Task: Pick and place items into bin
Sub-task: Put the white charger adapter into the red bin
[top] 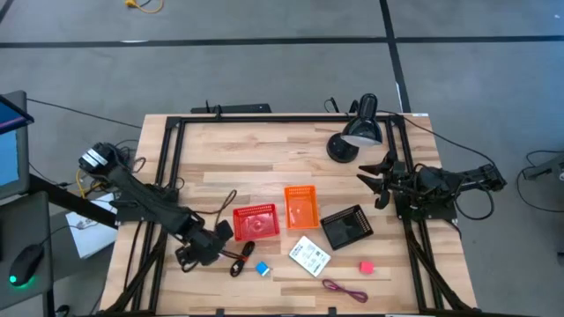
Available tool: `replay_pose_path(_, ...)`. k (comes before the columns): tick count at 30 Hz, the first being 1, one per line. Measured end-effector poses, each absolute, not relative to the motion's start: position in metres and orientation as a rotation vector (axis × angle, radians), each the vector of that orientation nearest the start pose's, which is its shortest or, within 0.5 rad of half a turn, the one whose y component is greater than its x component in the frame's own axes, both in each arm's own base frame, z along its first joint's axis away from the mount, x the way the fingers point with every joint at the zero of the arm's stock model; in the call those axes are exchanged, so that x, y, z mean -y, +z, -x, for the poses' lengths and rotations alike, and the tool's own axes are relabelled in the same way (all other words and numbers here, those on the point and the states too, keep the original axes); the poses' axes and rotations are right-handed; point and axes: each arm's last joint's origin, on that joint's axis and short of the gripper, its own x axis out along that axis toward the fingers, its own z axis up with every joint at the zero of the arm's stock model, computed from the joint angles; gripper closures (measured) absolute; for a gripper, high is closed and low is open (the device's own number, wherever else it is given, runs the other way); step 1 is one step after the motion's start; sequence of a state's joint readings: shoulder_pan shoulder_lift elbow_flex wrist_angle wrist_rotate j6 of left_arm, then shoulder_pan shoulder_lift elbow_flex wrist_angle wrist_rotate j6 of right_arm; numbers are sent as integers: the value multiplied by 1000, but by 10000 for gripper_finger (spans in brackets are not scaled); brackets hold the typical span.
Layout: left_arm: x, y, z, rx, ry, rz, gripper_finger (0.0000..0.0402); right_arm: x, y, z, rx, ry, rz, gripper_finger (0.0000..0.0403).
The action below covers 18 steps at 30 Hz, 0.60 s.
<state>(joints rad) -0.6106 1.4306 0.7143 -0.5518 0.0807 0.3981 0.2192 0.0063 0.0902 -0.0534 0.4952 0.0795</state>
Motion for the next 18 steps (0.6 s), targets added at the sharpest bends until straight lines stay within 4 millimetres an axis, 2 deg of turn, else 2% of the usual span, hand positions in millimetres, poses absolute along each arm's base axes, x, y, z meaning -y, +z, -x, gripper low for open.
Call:
replay_pose_path(4,139,143,-196,-1185,-822,-703,24,-6,188,-89,40,-275,-90,268)
replay_pose_path(10,143,150,-203,-1153,-818,-718,34,-6,188,-89,40,-275,-90,270)
replay_pose_path(18,143,150,-203,-1154,-825,-710,102,-6,188,-89,40,-275,-90,269)
